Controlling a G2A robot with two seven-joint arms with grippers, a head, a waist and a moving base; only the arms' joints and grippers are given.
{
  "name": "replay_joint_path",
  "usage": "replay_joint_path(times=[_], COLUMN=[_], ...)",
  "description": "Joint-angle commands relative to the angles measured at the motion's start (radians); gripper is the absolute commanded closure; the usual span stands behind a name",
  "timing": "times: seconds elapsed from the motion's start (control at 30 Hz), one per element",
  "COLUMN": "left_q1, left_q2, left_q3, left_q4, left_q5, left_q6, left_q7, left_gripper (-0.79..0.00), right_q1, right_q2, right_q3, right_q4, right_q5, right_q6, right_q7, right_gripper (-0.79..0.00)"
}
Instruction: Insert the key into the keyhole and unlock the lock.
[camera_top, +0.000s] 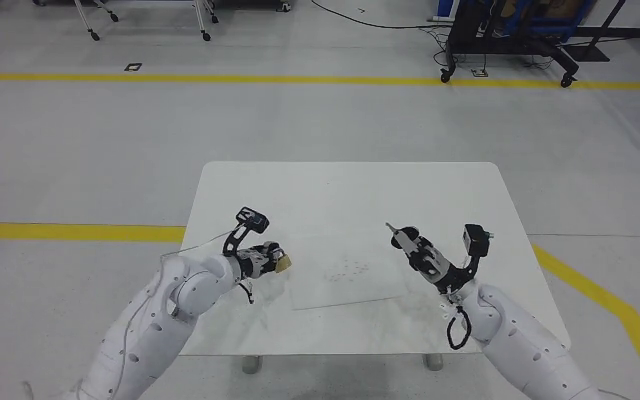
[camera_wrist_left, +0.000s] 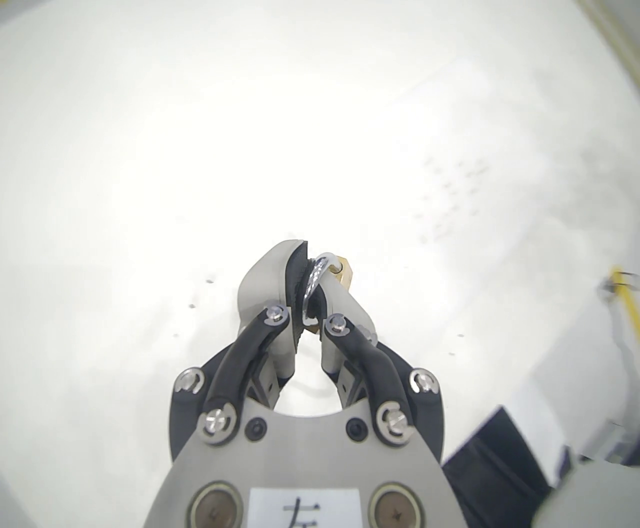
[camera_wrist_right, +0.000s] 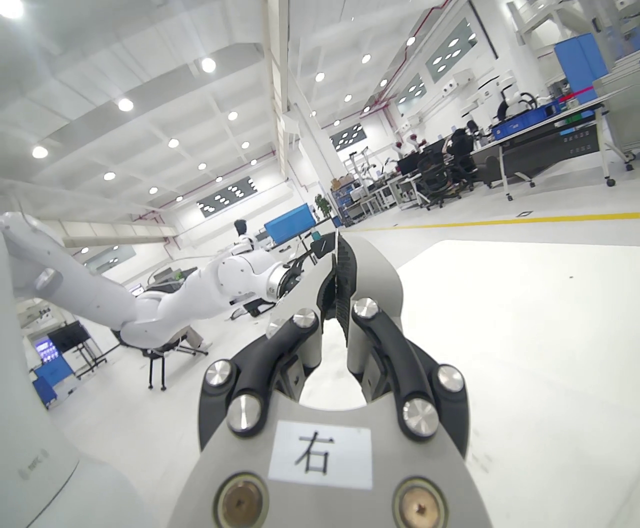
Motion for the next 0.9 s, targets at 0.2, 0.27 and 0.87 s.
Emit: replay_joint_path(times=[0.2, 0.27, 0.87], left_q1=[-0.047, -0.047, -0.35], left_q2=[-0.008, -0.008, -0.097], left_q3=[0.002, 0.002, 0.109], left_q4=[0.035, 0.035, 0.503], left_q5=[-0.067, -0.067, -0.885], left_q6=[0.06, 0.06, -0.079], left_q7=[0.009, 0.009, -0.375], left_gripper=[0.0, 0.0, 0.0], right_q1=[0.01, 0.01, 0.135], right_q2=[-0.011, -0.011, -0.096], right_q3=[-0.002, -0.002, -0.095], right_q4=[-0.002, -0.002, -0.044], right_q5=[0.019, 0.019, 0.36], right_q6=[0.03, 0.03, 0.314], right_q7=[-0.005, -0.005, 0.095], right_gripper=[0.0, 0.0, 0.0])
